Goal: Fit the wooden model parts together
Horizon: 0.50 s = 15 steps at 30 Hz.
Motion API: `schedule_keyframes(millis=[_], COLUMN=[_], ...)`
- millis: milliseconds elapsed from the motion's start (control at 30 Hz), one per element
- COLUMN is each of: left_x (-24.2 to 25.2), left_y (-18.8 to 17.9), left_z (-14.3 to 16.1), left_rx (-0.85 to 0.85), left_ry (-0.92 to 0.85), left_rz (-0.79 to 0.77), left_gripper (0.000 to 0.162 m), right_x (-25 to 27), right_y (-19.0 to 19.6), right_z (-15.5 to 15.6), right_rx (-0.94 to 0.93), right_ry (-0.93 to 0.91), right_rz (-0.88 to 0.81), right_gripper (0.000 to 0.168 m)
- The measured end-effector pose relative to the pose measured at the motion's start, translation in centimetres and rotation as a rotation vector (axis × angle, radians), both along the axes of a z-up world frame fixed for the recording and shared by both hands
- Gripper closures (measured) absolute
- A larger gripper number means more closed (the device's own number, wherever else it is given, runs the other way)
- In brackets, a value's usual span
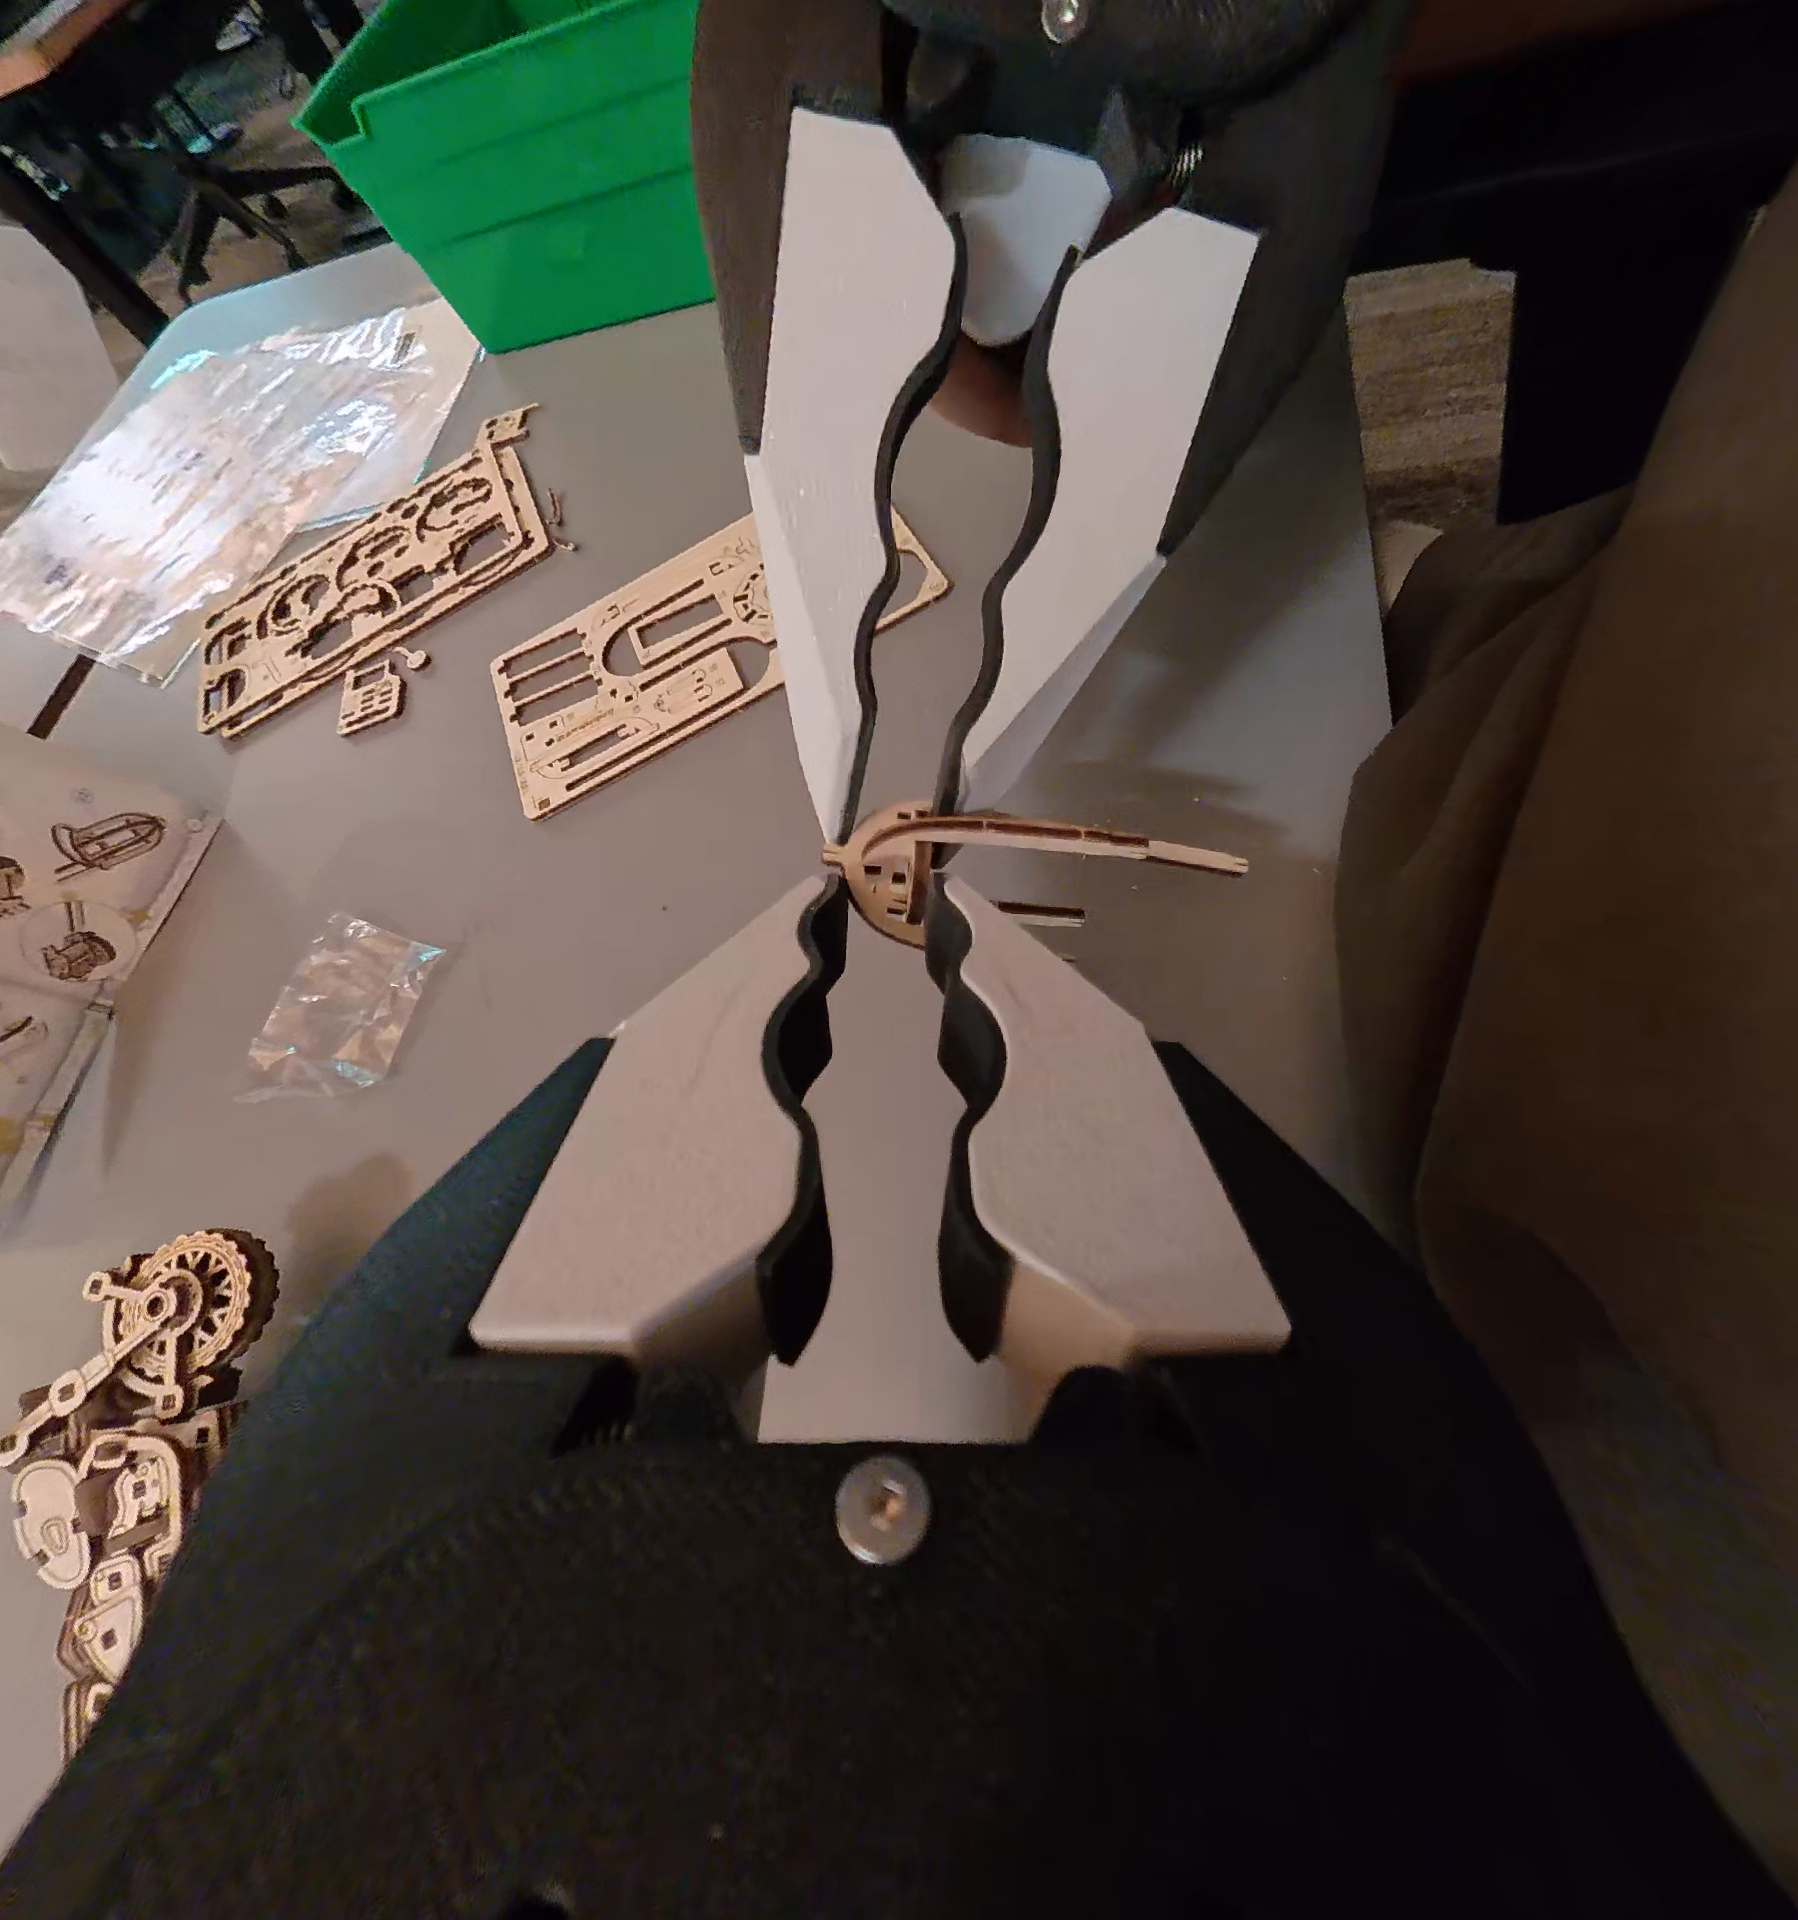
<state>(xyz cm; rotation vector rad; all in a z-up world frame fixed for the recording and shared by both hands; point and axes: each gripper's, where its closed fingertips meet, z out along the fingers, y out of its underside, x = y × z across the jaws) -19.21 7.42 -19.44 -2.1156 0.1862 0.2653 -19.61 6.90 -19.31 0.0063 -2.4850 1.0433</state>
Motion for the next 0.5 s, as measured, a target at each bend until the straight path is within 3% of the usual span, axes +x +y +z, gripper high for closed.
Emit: schedule_keyframes(millis=[500], left_x=[0.9], left_y=[0.0], left_z=[-1.4], left_rx=[-0.065], left_ry=[-0.044], left_rz=[-0.027], left_gripper=[0.149], right_x=[0.9], right_y=[0.3], right_z=[-1.4], right_rx=[0.08], right_ry=[-0.072], right_rz=[0.008], right_gripper=[0.156])
